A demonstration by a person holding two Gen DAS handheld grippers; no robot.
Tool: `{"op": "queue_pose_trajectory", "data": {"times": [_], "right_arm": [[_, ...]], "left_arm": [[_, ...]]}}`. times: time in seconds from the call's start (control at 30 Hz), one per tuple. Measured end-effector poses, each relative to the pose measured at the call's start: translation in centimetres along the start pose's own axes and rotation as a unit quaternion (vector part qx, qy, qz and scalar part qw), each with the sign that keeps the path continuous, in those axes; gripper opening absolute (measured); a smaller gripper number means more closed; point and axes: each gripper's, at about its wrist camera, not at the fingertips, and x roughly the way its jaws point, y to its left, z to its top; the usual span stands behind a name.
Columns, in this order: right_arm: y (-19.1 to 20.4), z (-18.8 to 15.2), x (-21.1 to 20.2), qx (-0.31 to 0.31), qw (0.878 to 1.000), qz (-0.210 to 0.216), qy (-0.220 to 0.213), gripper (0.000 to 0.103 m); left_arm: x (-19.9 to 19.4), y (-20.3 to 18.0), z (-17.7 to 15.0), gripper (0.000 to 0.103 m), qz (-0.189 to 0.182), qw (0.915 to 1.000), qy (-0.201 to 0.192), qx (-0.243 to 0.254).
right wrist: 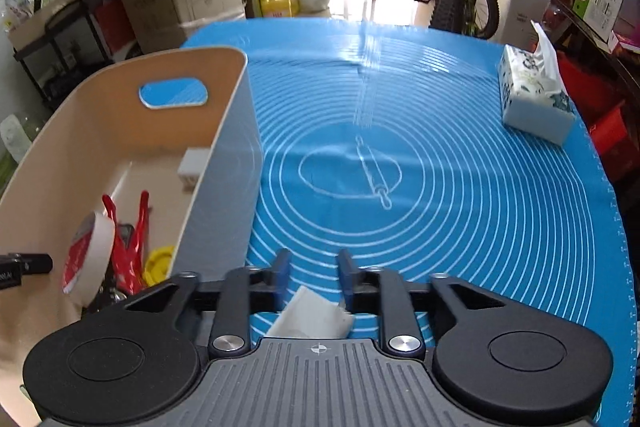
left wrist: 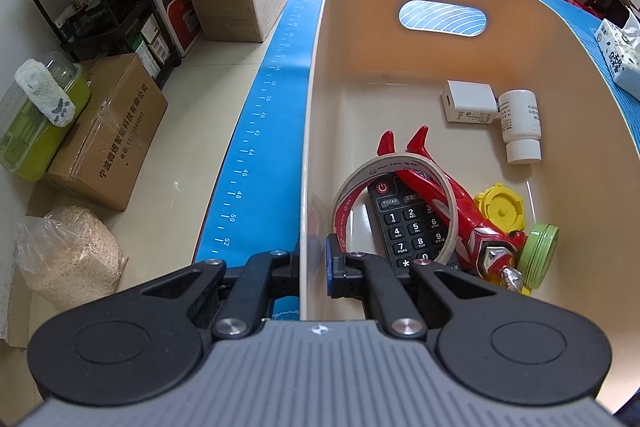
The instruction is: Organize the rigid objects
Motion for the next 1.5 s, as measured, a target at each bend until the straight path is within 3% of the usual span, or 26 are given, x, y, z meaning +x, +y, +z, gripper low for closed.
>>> {"op": "queue_pose_trajectory", "data": {"times": [0.13, 0.27, 0.67, 1.0, 1.2, 1.5], "right_arm": [[-0.6, -0.1, 0.9, 0.018, 0.999, -0.005, 0.037, 0.062], [-1.1, -0.5, 2.3, 0.03, 0.996, 0.0, 0.078, 0.064], [-2.8, -0.7, 4.6, 0.108, 0.985, 0.033, 0.133, 0.078], [-2.0, -0.9, 4.8, 0.102, 0.987, 0.005, 0.122, 0.075], [-0.4, -0.9, 4.3, 0.055, 0.993, 0.005, 0.107, 0.059], [-0.1, -1.3, 5.1, 0.057, 0.993, -0.017, 0.1, 0.063]], "left_arm": [[0.0, 0.0, 0.0, 0.008, 0.0, 1.0, 0.0, 0.0], [0.0, 0.0, 0.0, 0.008, 0.0, 1.0, 0.0, 0.0], [0.0, -0.1, 0.0, 0.008, 0.001, 1.0, 0.0, 0.002], [-0.1, -0.1, 0.0, 0.01, 0.003, 1.0, 0.0, 0.001], [-0.1, -0.1, 0.1, 0.01, 0.002, 1.0, 0.0, 0.002], [-0.1, -0.1, 0.1, 0.011, 0.001, 1.0, -0.001, 0.002]]}}
